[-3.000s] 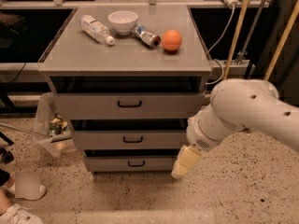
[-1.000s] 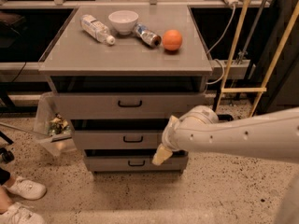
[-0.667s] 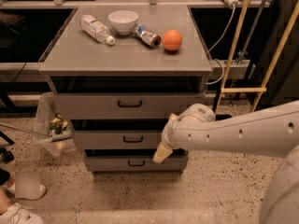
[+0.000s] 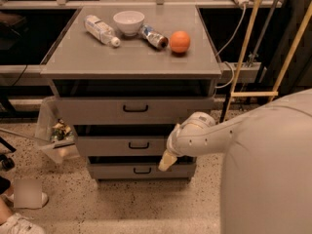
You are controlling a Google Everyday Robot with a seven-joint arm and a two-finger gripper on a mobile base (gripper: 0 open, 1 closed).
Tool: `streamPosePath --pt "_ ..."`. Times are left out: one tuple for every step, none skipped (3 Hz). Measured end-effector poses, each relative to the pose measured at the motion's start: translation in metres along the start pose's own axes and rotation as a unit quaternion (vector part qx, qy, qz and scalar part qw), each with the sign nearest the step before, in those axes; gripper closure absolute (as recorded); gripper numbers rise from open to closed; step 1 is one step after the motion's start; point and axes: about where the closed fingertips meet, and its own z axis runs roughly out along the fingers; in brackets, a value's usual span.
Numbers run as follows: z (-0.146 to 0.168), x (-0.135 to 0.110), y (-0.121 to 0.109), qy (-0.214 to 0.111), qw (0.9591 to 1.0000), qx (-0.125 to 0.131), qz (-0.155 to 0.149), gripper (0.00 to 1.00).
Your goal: Open middle drawer
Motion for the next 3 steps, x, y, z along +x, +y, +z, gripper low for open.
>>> streamPosePath --pt "0.0429 0.0099 -0.0213 0.027 0.9993 0.011 0.024 0.00" --pt "0.0478 0.0145 -0.0195 0.031 0.9985 0.010 0.044 0.00" --pt "0.0478 0.0145 -0.0195 0.031 0.9985 0.010 0.044 0.00"
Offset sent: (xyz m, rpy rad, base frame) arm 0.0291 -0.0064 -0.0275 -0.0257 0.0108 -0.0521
